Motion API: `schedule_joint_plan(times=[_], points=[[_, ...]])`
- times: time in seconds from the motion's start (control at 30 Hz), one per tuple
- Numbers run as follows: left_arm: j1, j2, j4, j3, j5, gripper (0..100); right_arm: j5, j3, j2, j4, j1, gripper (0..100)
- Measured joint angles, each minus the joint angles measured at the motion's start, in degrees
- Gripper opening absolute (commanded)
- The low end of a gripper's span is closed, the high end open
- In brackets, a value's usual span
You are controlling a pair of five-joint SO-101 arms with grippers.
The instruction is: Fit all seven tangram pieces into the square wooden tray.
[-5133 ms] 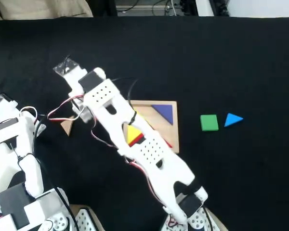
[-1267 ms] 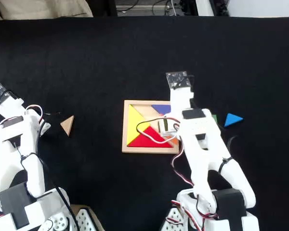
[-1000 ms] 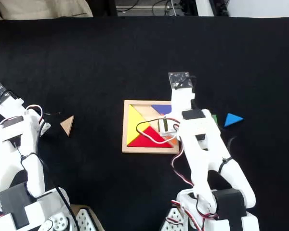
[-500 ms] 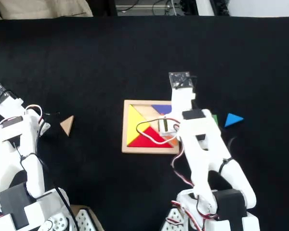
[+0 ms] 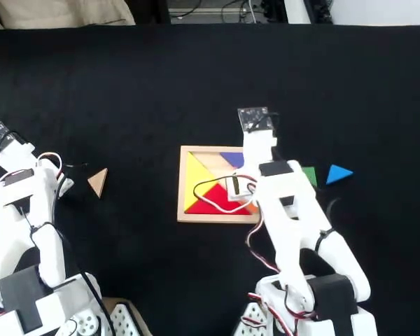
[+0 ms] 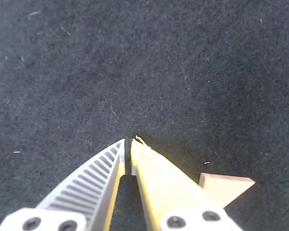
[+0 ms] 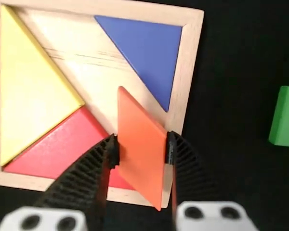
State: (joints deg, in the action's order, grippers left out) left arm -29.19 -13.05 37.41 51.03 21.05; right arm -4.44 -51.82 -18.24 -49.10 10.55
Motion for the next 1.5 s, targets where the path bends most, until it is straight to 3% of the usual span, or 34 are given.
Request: schedule_joint_plan(times=[0.2,0.37,0.67,0.87,1.23,1.5], points=[[0.0,0.0,0.0,0.0,0.0,4,1.0,-0.3,0.0,0.0,0.2,13.6],[0.0,0.0,0.0,0.0,0.0,4,1.3,-0.3,0.0,0.0,0.0,22.9],[0.0,0.0,0.0,0.0,0.0,4,1.3,-0.3,0.0,0.0,0.0,22.0],[0.0,0.0,0.0,0.0,0.0,4,2.3,-0.3,0.0,0.0,0.0,1.0],[0.0,0.0,0.0,0.0,0.0,4,5.1,2.3,0.2,3.9,1.8,1.1],[0.0,0.0,0.0,0.0,0.0,4,5.1,6.9,8.8,4.2,4.9,1.1]])
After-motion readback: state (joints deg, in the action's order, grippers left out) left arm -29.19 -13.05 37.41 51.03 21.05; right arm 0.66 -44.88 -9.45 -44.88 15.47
